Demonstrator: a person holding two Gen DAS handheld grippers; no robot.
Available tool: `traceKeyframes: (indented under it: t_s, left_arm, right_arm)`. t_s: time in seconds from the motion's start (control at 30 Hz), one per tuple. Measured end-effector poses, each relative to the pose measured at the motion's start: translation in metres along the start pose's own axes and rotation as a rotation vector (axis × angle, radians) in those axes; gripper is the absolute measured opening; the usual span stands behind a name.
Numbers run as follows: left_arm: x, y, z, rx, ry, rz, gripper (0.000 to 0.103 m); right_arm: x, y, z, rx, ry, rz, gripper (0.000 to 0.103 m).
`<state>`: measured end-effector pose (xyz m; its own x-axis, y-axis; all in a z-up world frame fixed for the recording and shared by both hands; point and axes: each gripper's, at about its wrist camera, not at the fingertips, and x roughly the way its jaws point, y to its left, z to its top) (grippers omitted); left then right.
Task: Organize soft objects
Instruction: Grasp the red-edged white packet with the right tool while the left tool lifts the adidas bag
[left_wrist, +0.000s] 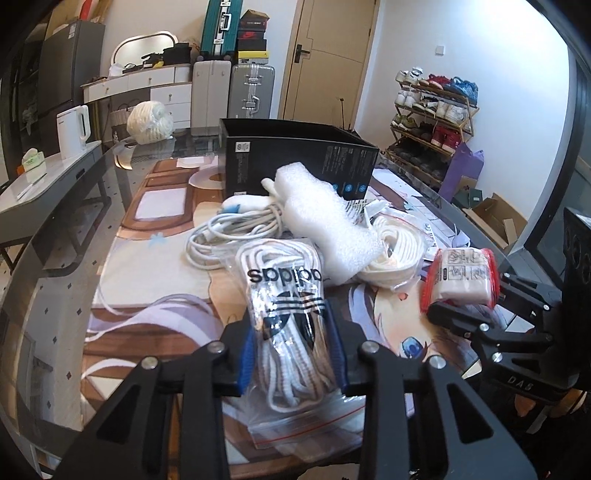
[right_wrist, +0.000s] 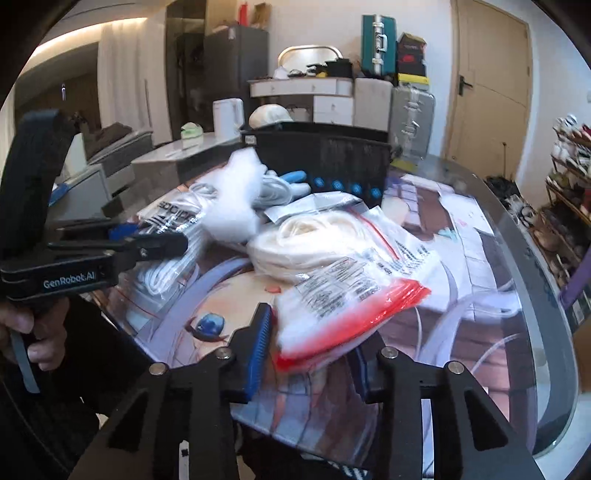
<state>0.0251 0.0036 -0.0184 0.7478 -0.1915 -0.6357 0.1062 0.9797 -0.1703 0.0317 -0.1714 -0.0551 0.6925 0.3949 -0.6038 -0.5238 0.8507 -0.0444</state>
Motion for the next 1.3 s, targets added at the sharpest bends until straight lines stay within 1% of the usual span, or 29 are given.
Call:
traceKeyframes:
  t_s: [0.03, 0.13, 0.17, 0.23, 0.27, 0.3, 0.33, 0.37, 0.4, 0.43, 0.57, 0.73, 0.77, 0.8, 0.83, 0.87, 0.9, 1.03, 1.07, 1.3]
  left_arm:
    - [-0.001, 0.001, 0.0, -0.001, -0.001, 0.002, 0.032]
    - [-0.004, 0.0, 0.0, -0.004, -0.008, 0.002, 0.032]
    - [-0.004, -0.001, 0.0, -0.003, -0.009, 0.002, 0.032]
    - [-0.005, -0.001, 0.0, -0.002, -0.015, 0.001, 0.032]
    - [-0.005, -0.001, 0.0, -0.002, -0.016, -0.001, 0.032]
    - [-0.005, -0.001, 0.0, -0.003, -0.016, 0.0, 0.032]
    - [-0.005, 0.0, 0.0, -0.004, -0.016, -0.001, 0.032]
    - [-0.005, -0.001, 0.0, -0.006, -0.015, -0.002, 0.032]
    - [-0.005, -0.001, 0.0, -0.006, -0.015, -0.003, 0.032]
    - [-0.006, -0.001, 0.001, -0.005, -0.017, -0.002, 0.032]
    - [-0.007, 0.0, 0.001, -0.002, -0.023, 0.001, 0.032]
    - [-0.01, 0.002, 0.002, -0.008, -0.026, 0.004, 0.031]
    - [-0.011, 0.003, 0.001, -0.009, -0.028, 0.006, 0.031]
    - [-0.012, 0.003, 0.002, -0.012, -0.03, 0.008, 0.032]
    - [-0.014, 0.004, 0.002, -0.013, -0.032, 0.01, 0.032]
    - [-0.015, 0.005, 0.002, -0.015, -0.036, 0.011, 0.032]
    - [-0.017, 0.006, 0.002, -0.017, -0.038, 0.012, 0.032]
    - [-0.023, 0.009, 0.002, -0.03, -0.053, 0.014, 0.031]
    - [-0.026, 0.009, 0.002, -0.032, -0.059, 0.014, 0.032]
    - [-0.042, 0.01, 0.004, -0.036, -0.096, 0.018, 0.032]
  right_arm:
    - [-0.002, -0.001, -0.001, 0.009, 0.005, 0.002, 0.04]
    - [-0.006, -0.004, -0.003, 0.029, 0.002, -0.006, 0.05]
    - [-0.007, -0.006, -0.004, 0.04, 0.003, -0.005, 0.051]
    - [-0.011, -0.009, -0.006, 0.053, 0.005, -0.031, 0.053]
    - [-0.013, -0.011, -0.007, 0.058, 0.005, -0.044, 0.06]
    - [-0.015, -0.014, -0.008, 0.064, 0.005, -0.059, 0.075]
    - [-0.016, -0.016, -0.008, 0.068, -0.001, -0.076, 0.082]
    - [-0.018, -0.019, -0.008, 0.072, -0.01, -0.09, 0.087]
    - [-0.019, -0.021, -0.007, 0.078, -0.023, -0.099, 0.087]
    - [-0.019, -0.023, -0.006, 0.08, -0.03, -0.09, 0.087]
    - [-0.01, -0.018, 0.001, 0.02, -0.026, -0.082, 0.087]
    - [0.001, -0.015, 0.01, -0.005, -0.035, -0.074, 0.086]
    - [0.003, -0.016, 0.012, -0.001, -0.031, -0.064, 0.082]
    - [0.004, -0.017, 0.013, 0.002, -0.027, -0.05, 0.068]
    - [0.004, -0.018, 0.013, 0.005, -0.021, -0.039, 0.066]
    - [0.003, -0.018, 0.013, 0.009, -0.023, -0.038, 0.057]
    - [0.002, -0.018, 0.013, 0.009, -0.022, -0.033, 0.05]
    - [-0.003, -0.017, 0.01, 0.005, -0.018, -0.029, 0.048]
    - [-0.004, -0.016, 0.009, 0.006, -0.019, -0.031, 0.046]
    - [-0.029, -0.012, 0.014, 0.005, -0.083, -0.03, 0.046]
